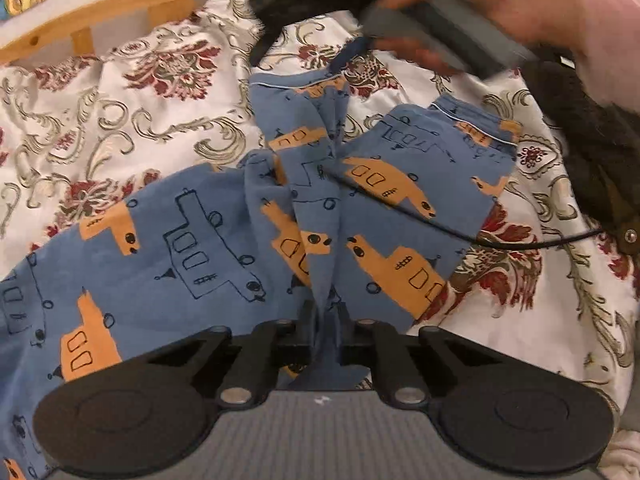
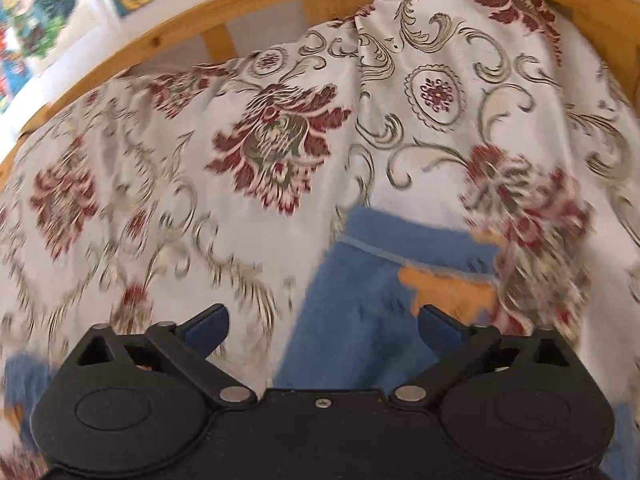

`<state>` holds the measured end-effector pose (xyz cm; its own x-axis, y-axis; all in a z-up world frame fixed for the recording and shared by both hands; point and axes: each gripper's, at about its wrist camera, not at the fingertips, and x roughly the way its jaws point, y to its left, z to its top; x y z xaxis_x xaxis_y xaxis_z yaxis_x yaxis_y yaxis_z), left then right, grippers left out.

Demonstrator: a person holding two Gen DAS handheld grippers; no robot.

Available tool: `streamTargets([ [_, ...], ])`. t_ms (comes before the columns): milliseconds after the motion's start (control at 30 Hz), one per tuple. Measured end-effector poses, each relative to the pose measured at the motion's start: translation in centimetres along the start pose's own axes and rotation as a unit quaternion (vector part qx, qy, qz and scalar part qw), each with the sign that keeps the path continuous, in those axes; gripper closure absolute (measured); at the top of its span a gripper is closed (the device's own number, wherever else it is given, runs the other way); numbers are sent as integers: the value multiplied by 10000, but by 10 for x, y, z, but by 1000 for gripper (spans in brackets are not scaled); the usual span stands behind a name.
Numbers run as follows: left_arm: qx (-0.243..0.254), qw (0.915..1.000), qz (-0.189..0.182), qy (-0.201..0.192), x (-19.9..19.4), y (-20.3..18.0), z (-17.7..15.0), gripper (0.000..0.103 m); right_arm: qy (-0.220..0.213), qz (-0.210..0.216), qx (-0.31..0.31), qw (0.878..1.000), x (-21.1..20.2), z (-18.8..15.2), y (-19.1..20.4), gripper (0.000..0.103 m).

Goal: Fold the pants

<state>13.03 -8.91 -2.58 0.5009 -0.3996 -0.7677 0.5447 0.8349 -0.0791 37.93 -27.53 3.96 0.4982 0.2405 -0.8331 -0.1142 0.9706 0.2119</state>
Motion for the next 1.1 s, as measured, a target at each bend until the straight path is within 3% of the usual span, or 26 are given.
streamTargets([
  [100, 32, 9999, 101, -25, -4, -6, -1, 98, 221, -188, 196, 9994, 30, 19, 10, 22],
  [267, 27, 9998, 186, -18, 4, -7, 1, 100, 587, -489, 1054, 9915, 66, 27, 6, 41],
  [333, -22, 9998, 171, -27, 4, -6, 2, 100, 536, -733, 1111, 9896, 72, 24, 4, 59],
  [400, -76, 9998, 162, -37, 4, -4, 1, 101, 399, -790, 1149, 9894, 68, 20, 1, 86],
  [500, -222, 9996, 147, -24, 4, -2, 1, 102, 260, -614, 1287, 9894, 59, 15, -11, 101],
  [667, -350, 9991, 219, -57, 3, -3, 1, 102, -145, -316, 1428, 9891, 27, 6, -28, 102],
  [800, -365, 9988, 283, -180, -4, -4, 2, 103, -778, -89, 1267, 9888, -21, -4, -33, 102],
  [967, -261, 9985, 309, -367, -15, -7, 2, 103, -1776, -78, 1226, 9764, -109, -43, -51, 102],
  [1100, 267, 9966, 488, -599, -25, -19, -1, 103, -2292, -172, 1411, 9629, -163, -92, -79, 102],
])
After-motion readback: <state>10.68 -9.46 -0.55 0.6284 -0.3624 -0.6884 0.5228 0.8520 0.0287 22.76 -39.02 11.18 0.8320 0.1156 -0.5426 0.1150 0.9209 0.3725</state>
